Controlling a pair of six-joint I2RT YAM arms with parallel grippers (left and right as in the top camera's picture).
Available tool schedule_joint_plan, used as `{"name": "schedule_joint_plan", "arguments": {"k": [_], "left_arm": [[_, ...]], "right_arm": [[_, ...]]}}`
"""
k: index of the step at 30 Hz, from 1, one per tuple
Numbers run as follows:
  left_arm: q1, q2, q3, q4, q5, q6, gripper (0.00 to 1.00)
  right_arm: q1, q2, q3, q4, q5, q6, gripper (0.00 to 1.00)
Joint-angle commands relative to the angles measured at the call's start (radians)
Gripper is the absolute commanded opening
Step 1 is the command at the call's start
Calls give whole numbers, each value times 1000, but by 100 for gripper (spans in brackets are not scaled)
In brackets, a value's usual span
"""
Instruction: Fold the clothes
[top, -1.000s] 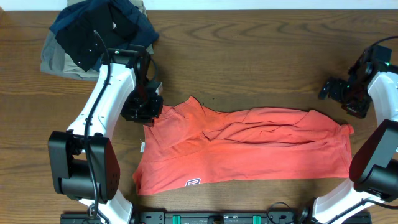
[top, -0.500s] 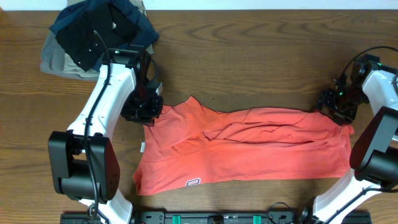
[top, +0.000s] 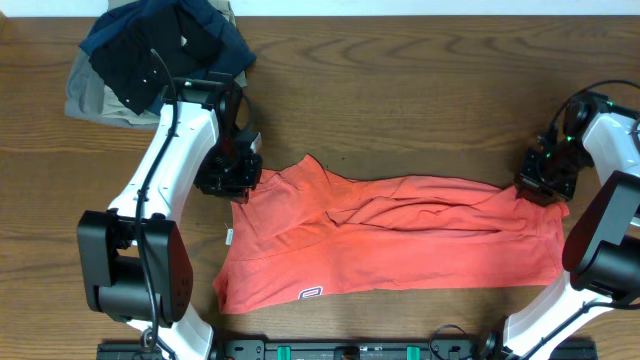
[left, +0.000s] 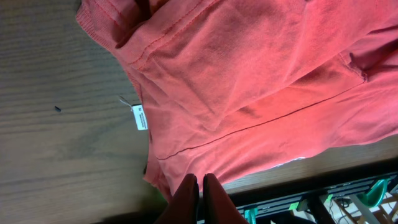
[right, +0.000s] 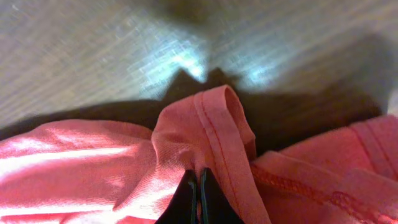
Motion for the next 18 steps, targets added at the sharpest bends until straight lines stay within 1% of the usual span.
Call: {"name": "schedule_joint_plan", "arguments": {"k": [1,4,11,18], "left_arm": [[4,-7,-2,-3,6,2,8],[4,-7,-2,-4,6,-7,6],[4,-10,-2,-34,24,-13,6],[5,-10,-2,-72,24,-25,6]], "right_arm": [[-9,-58,13,-29,31,29,1],[-9,-98,13,-75,32,47,1],[-9,-131,13,-175,48,154,1],[-10,-142,13,-238,220,314,1]]}}
